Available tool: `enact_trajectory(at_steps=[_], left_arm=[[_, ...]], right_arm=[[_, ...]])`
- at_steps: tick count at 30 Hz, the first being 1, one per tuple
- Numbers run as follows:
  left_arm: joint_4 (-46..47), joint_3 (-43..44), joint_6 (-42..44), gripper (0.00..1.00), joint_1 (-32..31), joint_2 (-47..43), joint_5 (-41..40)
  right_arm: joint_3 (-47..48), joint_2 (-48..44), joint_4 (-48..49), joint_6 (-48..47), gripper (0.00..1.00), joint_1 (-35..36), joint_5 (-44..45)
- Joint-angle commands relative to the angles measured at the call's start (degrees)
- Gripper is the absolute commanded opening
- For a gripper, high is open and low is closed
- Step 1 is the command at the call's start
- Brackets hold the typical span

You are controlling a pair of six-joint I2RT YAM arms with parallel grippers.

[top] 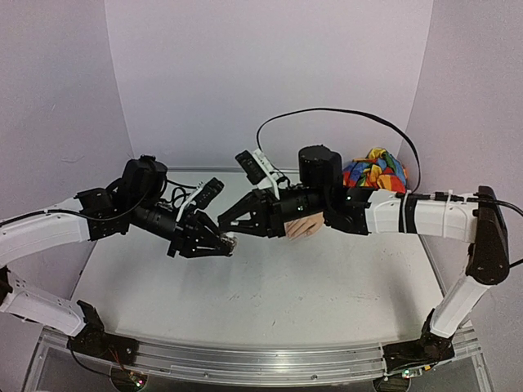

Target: Paint the nails

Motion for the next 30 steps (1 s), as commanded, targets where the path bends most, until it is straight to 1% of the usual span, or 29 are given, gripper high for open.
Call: enact_trajectory(at_steps=[1,2,3,4,5,6,7,8,10,12,15,16,18,20,22,25,26,28,30], left_arm=[[11.8,0.7,-1.1,0.0,0.0,-5.0,-29.4],[14.1,0.0,-1.2,0.0,-0.1,-5.4,-35.0],[17.4,-0.5,-1.2,0.0,-0.3,-5.5,-40.5],[19.9,-0.5,-1.2,0.0,-0.7,-5.1,-44.6],[22.4,-0.4,-0.8,0.0,-1.0,-4.4,-47.9],[24.8,0.0,-0.5,0.0,-1.6,-3.3,-51.0],[27.1,0.4,-0.3,0.0,-2.2,-2.0,-53.8],[28.8,1.2,-0.4,0.0,-2.5,-0.6,-55.4],[30.6,2.8,-0.9,0.0,-2.8,2.1,-56.7],[30.8,3.6,-0.9,0.0,-3.0,3.9,-56.2],[30.7,1.4,-2.3,0.0,-3.1,4.3,-53.9],[30.7,0.0,-3.2,0.0,-3.1,3.9,-53.0],[30.3,-2.8,-5.8,0.0,-3.1,2.8,-50.9],[29.7,-6.4,-8.2,0.0,-3.1,0.7,-50.0],[28.8,-9.3,-9.8,0.0,-3.0,-1.4,-49.7],[25.8,-11.0,-12.1,0.0,-2.8,-3.2,-44.9],[25.2,-11.2,-12.9,0.0,-2.7,-3.4,-42.9],[24.3,-11.0,-14.4,0.0,-2.6,-3.3,-37.8],[23.7,-10.8,-16.0,0.0,-2.1,-3.5,-31.7]], right_arm=[[-2.5,1.4,1.3,5.3,0.0,3.9,12.0],[-2.8,1.9,1.0,7.3,0.0,4.3,17.0],[-2.3,2.4,-0.5,9.5,0.0,5.2,24.2],[-0.7,3.3,-4.7,12.4,0.0,6.5,33.3],[2.3,4.6,-10.0,16.1,0.0,8.2,44.7],[5.1,5.9,-15.3,21.8,0.0,10.2,54.3],[7.7,7.2,-18.3,26.0,0.0,12.3,62.7],[10.0,8.2,-20.4,28.6,0.0,14.5,69.1],[14.1,9.4,-23.6,31.7,0.0,17.4,78.6],[14.5,8.4,-23.5,31.2,0.0,17.6,79.7],[15.1,5.1,-22.5,25.3,0.0,17.1,79.7],[15.0,4.1,-22.2,23.7,0.04,16.4,78.2],[13.9,1.9,-21.3,21.3,0.14,14.4,74.4],[11.6,-0.6,-20.6,19.3,0.3,12.0,69.9],[9.0,-3.3,-19.1,17.4,0.42,9.4,64.4],[3.6,-8.0,-15.2,14.8,0.62,6.1,55.8],[1.9,-9.4,-14.2,14.5,0.66,5.0,52.8],[-1.1,-12.3,-12.7,14.2,0.8,3.6,49.7],[-4.4,-14.8,-10.6,12.9,0.89,2.1,44.6]])
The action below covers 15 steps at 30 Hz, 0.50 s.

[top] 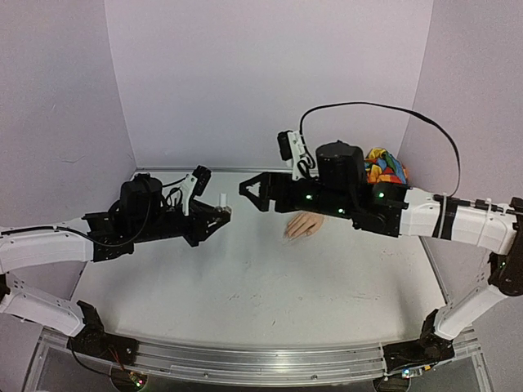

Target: Paint the nails

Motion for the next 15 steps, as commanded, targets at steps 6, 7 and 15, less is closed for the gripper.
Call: enact_trajectory(at_steps=[6,7,15], left_arm=[[1.7,2.8,-10.1,0.0,0.8,0.2,38.3],[1.9,3.0,-11.3,0.0,0.6,0.8,40.6],[2.7,3.4,-10.3,0.0,-0.6,-2.5,45.5]], right_arm=[[-15.3,-10.1,19.6,-5.2,0.92,-7.0,-38.1],[-16.0,-10.1,22.2,-5.0,0.91,-7.1,-41.7],[-16.1,-4.5,33.8,-2.1,0.68,-7.0,-53.3]])
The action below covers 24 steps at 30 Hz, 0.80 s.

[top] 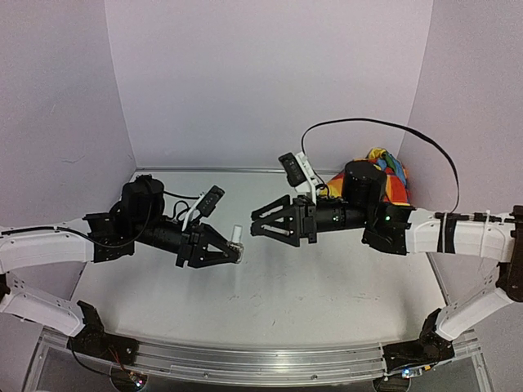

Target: Paint the nails

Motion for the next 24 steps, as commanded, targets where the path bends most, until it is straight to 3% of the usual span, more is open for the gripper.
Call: enact_trajectory(at_steps=[1,17,24], left_arm=[[3.4,3.5,-0.4,0.0,-0.1,-3.0,7.5],[3.5,5.8,-0.1,0.0,-0.1,-1.6,11.7],[3.4,5.7,0.0,0.0,-0.1,-1.5,12.4]], right_arm=[[3.0,4.1,11.7,2.3,0.65,0.1,-10.0],[10.7,12.8,17.0,6.4,0.55,2.9,-14.5],[12.9,14.6,17.4,6.2,0.43,3.6,-14.7]])
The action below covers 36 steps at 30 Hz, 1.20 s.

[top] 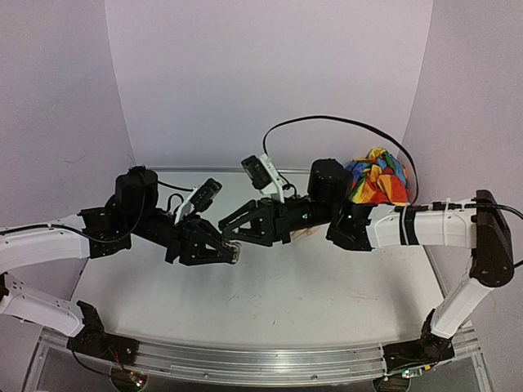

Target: Paint the nails

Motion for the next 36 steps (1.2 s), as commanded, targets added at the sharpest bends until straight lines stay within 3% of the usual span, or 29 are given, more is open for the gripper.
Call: enact_trajectory(at_steps=[1,9,13,17,20,22,24,26,28,29,32,36], left_arm=[[2.9,3.0,0.2,0.0,-0.1,-0.3,2.1],[2.9,2.5,1.0,0.0,-0.1,-0.2,2.9],[2.9,2.3,1.4,0.0,-0.1,-0.4,2.8],[2.9,2.1,1.6,0.0,-0.1,-1.3,0.0],[2.4,1.5,1.8,0.0,0.0,-3.1,-8.7],[1.7,1.0,2.7,0.0,0.1,-5.2,-18.7],[1.2,1.0,5.3,0.0,0.1,-7.0,-28.6],[1.1,1.6,9.1,0.0,0.1,-8.0,-37.3],[1.3,3.0,13.1,0.0,0.0,-7.4,-46.5],[1.3,3.9,14.7,0.0,0.0,-6.5,-50.3],[1.4,6.3,17.7,0.0,-0.1,-4.0,-59.1],[1.6,6.4,18.2,0.0,-0.1,-3.1,-59.9]], right_arm=[[3.7,0.3,4.6,0.3,0.42,0.5,-2.0],[4.1,0.6,4.5,0.9,0.4,0.5,-1.3],[3.8,0.6,4.5,1.2,0.18,0.5,-0.9],[2.5,0.6,4.5,1.3,0.01,0.6,-0.5],[1.5,0.3,2.0,-0.3,0.0,1.4,3.7],[1.2,-0.3,-2.9,-3.3,0.0,3.0,11.7],[0.8,-0.8,-7.5,-4.7,0.0,5.2,25.3],[1.9,-0.4,-13.2,-3.6,0.0,8.7,44.3],[9.1,3.3,-26.6,-0.4,0.0,14.0,67.3],[13.4,5.8,-32.6,2.3,0.0,16.4,74.6],[19.8,10.5,-39.2,6.5,0.0,20.6,83.8],[20.4,9.9,-38.4,5.4,0.0,21.0,82.9]])
